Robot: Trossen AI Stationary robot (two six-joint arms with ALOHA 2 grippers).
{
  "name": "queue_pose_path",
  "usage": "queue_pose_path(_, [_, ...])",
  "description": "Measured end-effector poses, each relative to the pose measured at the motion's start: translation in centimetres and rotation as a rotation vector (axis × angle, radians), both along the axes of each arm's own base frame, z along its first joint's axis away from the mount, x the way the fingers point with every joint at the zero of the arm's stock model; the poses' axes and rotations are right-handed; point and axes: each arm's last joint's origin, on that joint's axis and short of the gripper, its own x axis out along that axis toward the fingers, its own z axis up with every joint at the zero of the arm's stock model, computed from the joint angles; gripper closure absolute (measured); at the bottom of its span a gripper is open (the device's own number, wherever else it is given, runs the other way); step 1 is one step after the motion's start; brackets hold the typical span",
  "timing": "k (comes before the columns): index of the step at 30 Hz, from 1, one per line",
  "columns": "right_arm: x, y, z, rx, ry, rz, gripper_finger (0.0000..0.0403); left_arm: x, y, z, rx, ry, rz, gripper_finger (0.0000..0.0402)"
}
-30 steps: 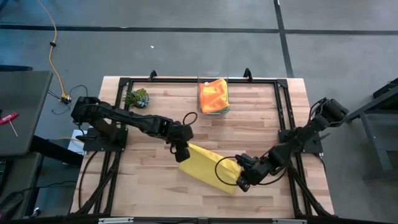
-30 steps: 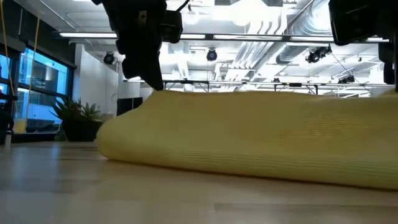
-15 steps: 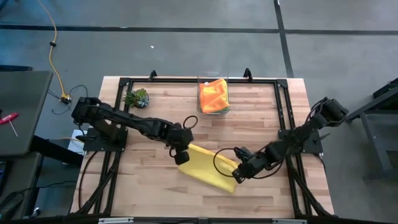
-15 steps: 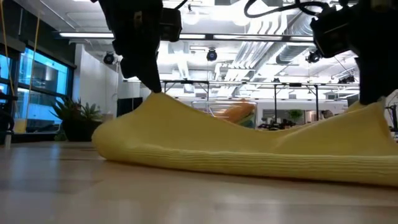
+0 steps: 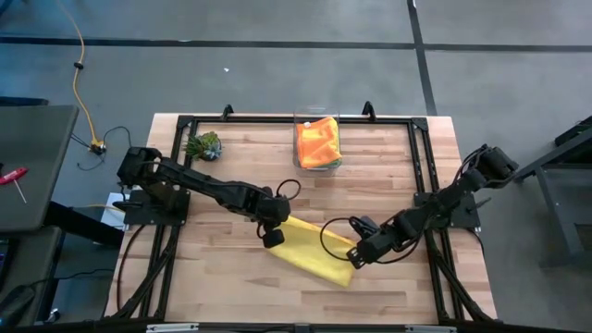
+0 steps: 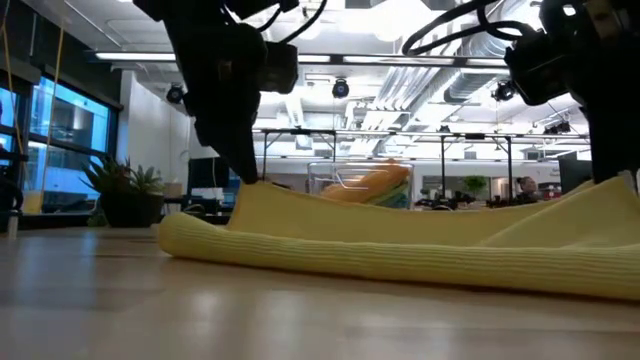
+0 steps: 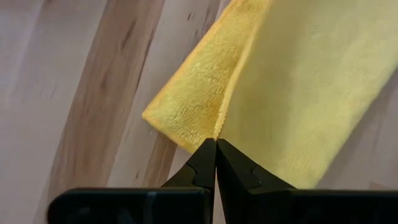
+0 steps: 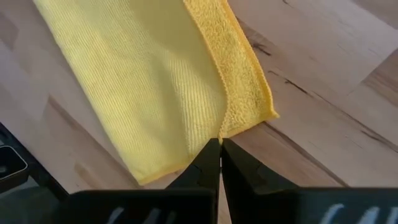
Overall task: Fold microfiber towels
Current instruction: Fold the yellow microfiber cloth
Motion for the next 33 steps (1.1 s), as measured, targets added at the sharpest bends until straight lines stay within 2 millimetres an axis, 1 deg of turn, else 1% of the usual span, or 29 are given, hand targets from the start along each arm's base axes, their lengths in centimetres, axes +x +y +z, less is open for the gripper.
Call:
queue_pose_path(12, [0.02, 0.01, 0.01, 0.001, -0.003, 0.0, 0.0403, 0.01, 0.21, 0.12, 0.054, -0.007, 0.012, 0.0401])
queue_pose_path(17, [0.02, 0.01, 0.01, 0.001, -0.003, 0.0, 0.0403, 0.24, 0.31, 0.24, 0.095, -0.035, 0.021, 0.0389])
queue_pose_path(22, [0.04, 0.02, 0.02, 0.002, -0.005, 0.0, 0.0403, 0.29, 0.38, 0.26, 0.112, -0.038, 0.004, 0.0362])
queue_pose_path(28, [0.05, 0.03, 0.02, 0.002, -0.006, 0.0, 0.0403, 0.28, 0.73, 0.29, 0.18, -0.034, 0.003, 0.0313])
queue_pose_path(31, [0.05, 0.03, 0.02, 0.002, -0.006, 0.0, 0.0402, 0.26, 0.97, 0.33, 0.175, -0.033, 0.007, 0.0288])
queue_pose_path(33, [0.05, 0.03, 0.02, 0.002, -0.006, -0.001, 0.0402, 0.1, 0.95, 0.71, 0.155, -0.041, 0.0, 0.0274])
